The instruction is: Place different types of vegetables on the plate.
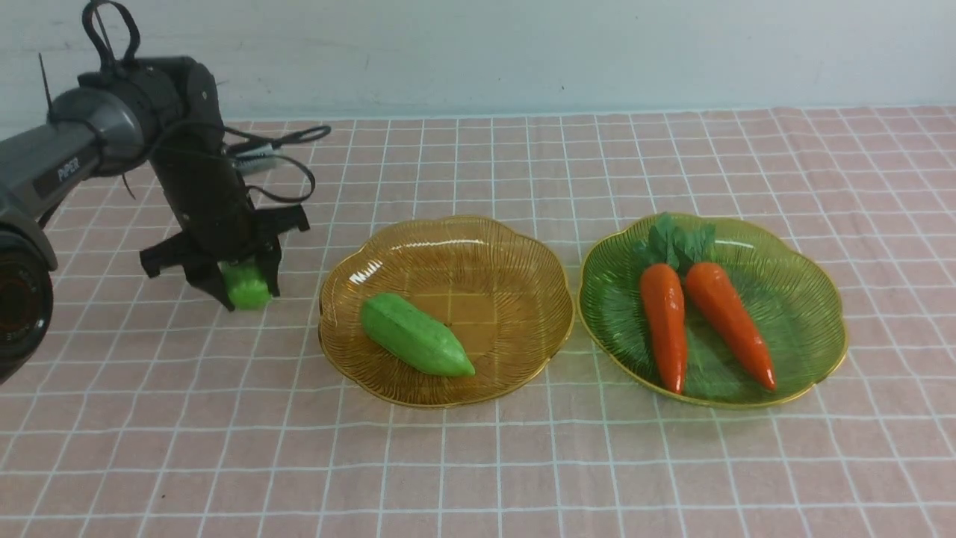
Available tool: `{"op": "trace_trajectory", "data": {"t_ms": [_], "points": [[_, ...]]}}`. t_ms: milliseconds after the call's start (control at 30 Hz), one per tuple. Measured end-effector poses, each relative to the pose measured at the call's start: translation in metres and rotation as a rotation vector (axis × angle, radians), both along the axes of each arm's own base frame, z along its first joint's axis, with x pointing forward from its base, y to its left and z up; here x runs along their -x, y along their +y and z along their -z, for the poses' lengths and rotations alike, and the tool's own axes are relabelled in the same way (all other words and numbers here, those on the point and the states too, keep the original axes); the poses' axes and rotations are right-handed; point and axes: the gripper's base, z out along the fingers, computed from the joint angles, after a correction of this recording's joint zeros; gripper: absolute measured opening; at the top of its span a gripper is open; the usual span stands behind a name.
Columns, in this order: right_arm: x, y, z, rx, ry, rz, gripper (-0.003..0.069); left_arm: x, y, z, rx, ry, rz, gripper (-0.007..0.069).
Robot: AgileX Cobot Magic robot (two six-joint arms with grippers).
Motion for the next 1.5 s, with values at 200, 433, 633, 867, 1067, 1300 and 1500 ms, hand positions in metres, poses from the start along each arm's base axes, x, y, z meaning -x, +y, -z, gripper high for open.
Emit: {"op": "trace_trajectory", "data": {"t_ms": [200,433,633,867,1067,1300,1500], "points": [[0.072,-0.042,-0.005,-0.11,-0.16,0.014,-0.0015,0.001,-0.002,-0.002,0.023,-0.007,0.032,0.0552],[0.087,-0.04,0.083,-0.273,-0.505,-0.119,-0.0015,0.008,-0.001,-0.033,0.039,-0.097,0.127,0.0283],[0.074,-0.024,0.121,-0.401,-0.601,-0.185,-0.0015,0.018,0.003,-0.07,0.04,-0.206,0.224,0.0013],[0.075,-0.022,0.123,-0.484,-0.538,-0.17,-0.0015,0.034,0.011,-0.116,0.019,-0.323,0.265,-0.0003],[0.075,-0.022,0.124,-0.478,-0.532,-0.17,-0.0015,0.049,0.02,-0.147,-0.014,-0.392,0.268,-0.0003],[0.075,-0.022,0.124,-0.477,-0.531,-0.17,-0.0015,0.089,0.04,-0.214,-0.056,-0.572,0.286,-0.0003],[0.076,-0.023,0.137,-0.47,-0.516,-0.168,-0.0015,0.115,0.051,-0.231,-0.081,-0.603,0.28,-0.0003]]}}
